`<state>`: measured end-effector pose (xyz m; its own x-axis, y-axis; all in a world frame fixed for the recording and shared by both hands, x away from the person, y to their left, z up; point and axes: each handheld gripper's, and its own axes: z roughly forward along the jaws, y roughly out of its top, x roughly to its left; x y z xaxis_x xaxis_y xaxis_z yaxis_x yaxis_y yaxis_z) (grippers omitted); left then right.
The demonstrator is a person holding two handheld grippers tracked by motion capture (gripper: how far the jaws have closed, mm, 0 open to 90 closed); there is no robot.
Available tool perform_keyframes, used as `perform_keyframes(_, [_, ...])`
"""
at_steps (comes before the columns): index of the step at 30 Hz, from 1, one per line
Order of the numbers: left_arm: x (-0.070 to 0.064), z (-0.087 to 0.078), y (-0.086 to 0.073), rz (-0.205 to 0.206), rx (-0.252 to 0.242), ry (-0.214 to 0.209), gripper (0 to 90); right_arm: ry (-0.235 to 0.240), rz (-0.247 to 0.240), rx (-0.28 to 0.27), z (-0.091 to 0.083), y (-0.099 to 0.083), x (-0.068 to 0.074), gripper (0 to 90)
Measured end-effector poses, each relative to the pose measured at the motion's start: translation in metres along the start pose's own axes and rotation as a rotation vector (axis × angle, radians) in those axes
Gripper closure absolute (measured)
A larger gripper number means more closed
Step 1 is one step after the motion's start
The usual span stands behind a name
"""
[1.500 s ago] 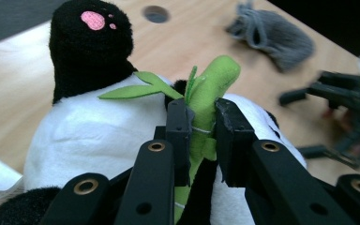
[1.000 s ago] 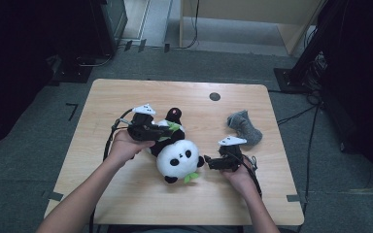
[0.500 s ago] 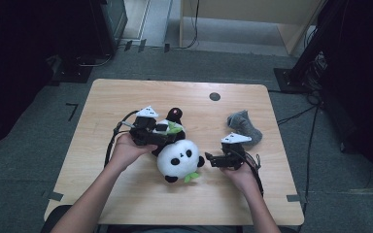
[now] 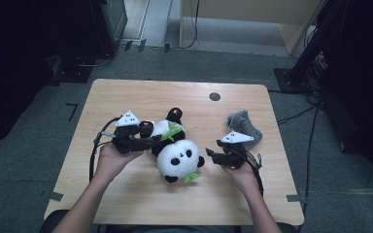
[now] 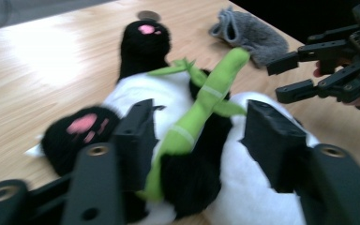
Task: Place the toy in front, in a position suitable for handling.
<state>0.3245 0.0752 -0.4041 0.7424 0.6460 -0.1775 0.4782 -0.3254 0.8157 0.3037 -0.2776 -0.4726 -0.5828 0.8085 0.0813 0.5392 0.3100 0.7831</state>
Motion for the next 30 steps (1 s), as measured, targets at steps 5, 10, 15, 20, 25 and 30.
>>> perform_keyframes(5, [0.0,-0.009,-0.019,-0.028,0.006,-0.006,56.0,0.014,-0.009,0.015,0.005,0.004,0.001,48.5])
perform_keyframes(10, [-0.003,-0.013,-0.033,-0.037,0.008,-0.003,61.3,0.018,-0.025,0.016,0.012,0.008,0.004,48.8])
perform_keyframes(15, [-0.001,-0.009,-0.045,-0.063,0.017,0.0,63.5,0.033,-0.026,0.025,0.018,0.013,0.003,54.8])
perform_keyframes(20, [0.002,-0.001,-0.057,-0.087,0.031,0.0,61.2,0.072,-0.003,0.018,0.024,0.017,0.002,59.2])
perform_keyframes(25, [0.001,0.014,-0.063,-0.092,0.062,-0.017,63.1,0.119,0.027,0.018,0.029,0.019,0.003,66.9])
perform_keyframes(30, [0.002,0.027,-0.063,-0.084,0.057,-0.019,64.5,0.132,-0.012,0.041,0.03,0.019,0.009,72.1])
